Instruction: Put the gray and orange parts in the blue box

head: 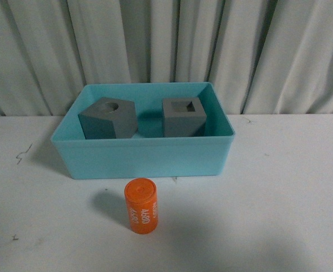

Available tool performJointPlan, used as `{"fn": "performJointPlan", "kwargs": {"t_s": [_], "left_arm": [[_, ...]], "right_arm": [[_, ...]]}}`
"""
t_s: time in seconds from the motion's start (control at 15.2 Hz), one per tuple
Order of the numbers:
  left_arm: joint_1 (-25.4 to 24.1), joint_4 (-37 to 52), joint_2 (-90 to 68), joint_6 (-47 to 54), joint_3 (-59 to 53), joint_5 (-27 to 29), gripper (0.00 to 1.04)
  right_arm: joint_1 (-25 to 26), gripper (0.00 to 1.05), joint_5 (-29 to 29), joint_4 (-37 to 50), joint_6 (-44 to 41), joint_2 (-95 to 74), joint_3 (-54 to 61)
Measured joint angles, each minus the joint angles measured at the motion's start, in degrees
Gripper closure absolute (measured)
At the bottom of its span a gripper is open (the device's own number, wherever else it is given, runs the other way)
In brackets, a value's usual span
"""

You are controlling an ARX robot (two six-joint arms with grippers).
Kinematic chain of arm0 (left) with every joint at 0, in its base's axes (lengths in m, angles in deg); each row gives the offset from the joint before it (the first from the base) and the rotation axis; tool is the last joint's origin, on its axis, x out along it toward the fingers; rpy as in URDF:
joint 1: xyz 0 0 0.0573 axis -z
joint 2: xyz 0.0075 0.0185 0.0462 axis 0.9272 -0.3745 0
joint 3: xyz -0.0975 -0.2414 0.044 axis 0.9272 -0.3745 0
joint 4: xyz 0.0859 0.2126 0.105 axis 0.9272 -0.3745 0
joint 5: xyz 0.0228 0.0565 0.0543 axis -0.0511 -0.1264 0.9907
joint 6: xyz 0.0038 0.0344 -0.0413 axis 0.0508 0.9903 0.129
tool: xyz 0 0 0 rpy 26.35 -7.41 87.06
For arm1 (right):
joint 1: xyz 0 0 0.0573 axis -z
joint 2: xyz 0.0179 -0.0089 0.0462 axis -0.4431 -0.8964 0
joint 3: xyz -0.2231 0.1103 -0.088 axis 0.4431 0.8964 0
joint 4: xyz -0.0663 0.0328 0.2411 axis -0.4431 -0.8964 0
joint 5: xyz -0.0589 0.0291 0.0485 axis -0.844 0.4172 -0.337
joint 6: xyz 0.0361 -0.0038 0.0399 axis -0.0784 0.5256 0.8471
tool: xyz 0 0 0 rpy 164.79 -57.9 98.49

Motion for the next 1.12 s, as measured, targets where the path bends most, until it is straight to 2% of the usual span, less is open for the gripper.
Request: {"fn": "performJointPlan", "kwargs": {"t_s": [0.26, 0.33, 0.39, 0.46, 0.72, 0.85, 0.98, 1.12], "left_arm": [[0.0, 0.0, 0.0, 0.0, 0.0, 0.0, 0.07], [0.0, 0.0, 0.0, 0.0, 0.0, 0.0, 0.07], [0.0, 0.0, 0.0, 0.0, 0.0, 0.0, 0.07], [0.0, 0.0, 0.0, 0.0, 0.0, 0.0, 0.07], [0.0, 0.0, 0.0, 0.0, 0.0, 0.0, 0.07], [0.0, 0.0, 0.0, 0.0, 0.0, 0.0, 0.07], [0.0, 0.0, 0.0, 0.0, 0.0, 0.0, 0.07], [0.0, 0.0, 0.0, 0.0, 0.0, 0.0, 0.07]], "right_arm": [[0.9, 0.06, 5.7, 8.2, -3.3, -11.1, -6.1], [-0.7, 0.06, 11.5, 13.7, -7.0, -21.6, -11.5], [-4.9, 0.06, 18.9, 11.2, -14.1, -34.3, -17.1], [-9.0, 0.06, 24.0, 7.4, -19.5, -41.7, -20.1], [-23.1, 0.06, 33.8, -2.0, -33.5, -48.7, -28.3], [-29.0, 0.06, 33.8, -2.7, -37.2, -52.2, -29.6], [-34.0, 0.06, 30.9, 0.0, -38.7, -56.8, -31.8], [-37.0, 0.06, 29.0, 1.8, -38.0, -61.7, -35.5]]}}
